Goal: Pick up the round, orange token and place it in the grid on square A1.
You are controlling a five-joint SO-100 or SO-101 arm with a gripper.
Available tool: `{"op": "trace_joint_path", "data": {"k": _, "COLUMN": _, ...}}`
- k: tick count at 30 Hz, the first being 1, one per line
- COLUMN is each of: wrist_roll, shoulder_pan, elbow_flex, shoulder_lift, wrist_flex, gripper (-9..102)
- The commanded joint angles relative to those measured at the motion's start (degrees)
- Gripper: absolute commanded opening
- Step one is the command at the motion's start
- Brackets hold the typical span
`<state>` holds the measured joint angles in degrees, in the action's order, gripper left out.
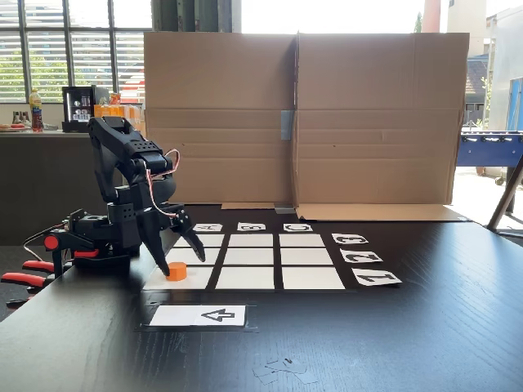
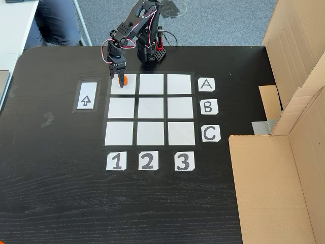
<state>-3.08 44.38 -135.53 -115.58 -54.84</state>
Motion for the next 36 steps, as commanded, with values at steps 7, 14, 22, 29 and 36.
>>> {"op": "trace_joint_path", "data": {"k": 7, "wrist_roll": 0.18, "shoulder_pan": 8.35, "elbow_flex": 15.12, "shoulder_lift": -6.42, "wrist_flex": -8.17, "gripper": 33}}
{"op": "trace_joint_path", "data": {"k": 14, "wrist_roll": 0.18, "shoulder_pan": 16.7, "elbow_flex": 22.5, "shoulder_lift": -11.78, "wrist_flex": -13.27, "gripper": 33}}
{"op": "trace_joint_path", "data": {"k": 22, "wrist_roll": -0.88, "shoulder_pan": 26.63, "elbow_flex": 28.65, "shoulder_lift": -19.51, "wrist_flex": -25.93, "gripper": 27}}
{"op": "trace_joint_path", "data": {"k": 29, "wrist_roll": -0.88, "shoulder_pan": 33.75, "elbow_flex": 27.69, "shoulder_lift": -29.71, "wrist_flex": -33.75, "gripper": 23}}
{"op": "trace_joint_path", "data": {"k": 36, "wrist_roll": -0.7, "shoulder_pan": 38.41, "elbow_flex": 20.21, "shoulder_lift": -38.23, "wrist_flex": -33.93, "gripper": 22}}
